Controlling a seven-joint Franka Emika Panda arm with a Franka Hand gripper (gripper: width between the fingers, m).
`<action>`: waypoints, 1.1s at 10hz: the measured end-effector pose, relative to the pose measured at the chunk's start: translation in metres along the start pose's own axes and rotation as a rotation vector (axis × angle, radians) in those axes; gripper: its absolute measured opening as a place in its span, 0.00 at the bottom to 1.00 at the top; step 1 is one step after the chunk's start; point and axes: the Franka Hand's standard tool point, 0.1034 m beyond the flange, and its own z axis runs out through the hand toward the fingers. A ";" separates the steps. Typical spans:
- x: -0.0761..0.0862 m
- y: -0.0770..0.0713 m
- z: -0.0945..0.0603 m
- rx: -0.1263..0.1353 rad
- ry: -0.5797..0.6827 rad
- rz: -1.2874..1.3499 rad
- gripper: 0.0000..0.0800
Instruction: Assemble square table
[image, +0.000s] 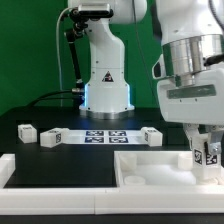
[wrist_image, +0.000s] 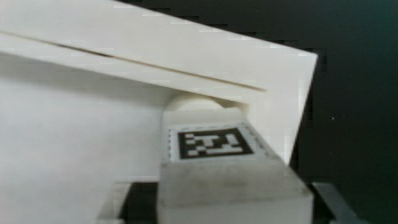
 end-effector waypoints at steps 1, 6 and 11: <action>0.001 0.000 0.000 0.001 -0.006 0.017 0.37; -0.014 -0.006 -0.005 -0.061 -0.012 -0.576 0.72; -0.012 -0.006 -0.004 -0.116 0.016 -1.257 0.81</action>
Offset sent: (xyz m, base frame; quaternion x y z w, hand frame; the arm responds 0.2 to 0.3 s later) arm 0.0025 0.0109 0.0058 -0.0384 -0.0122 -0.3064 0.9511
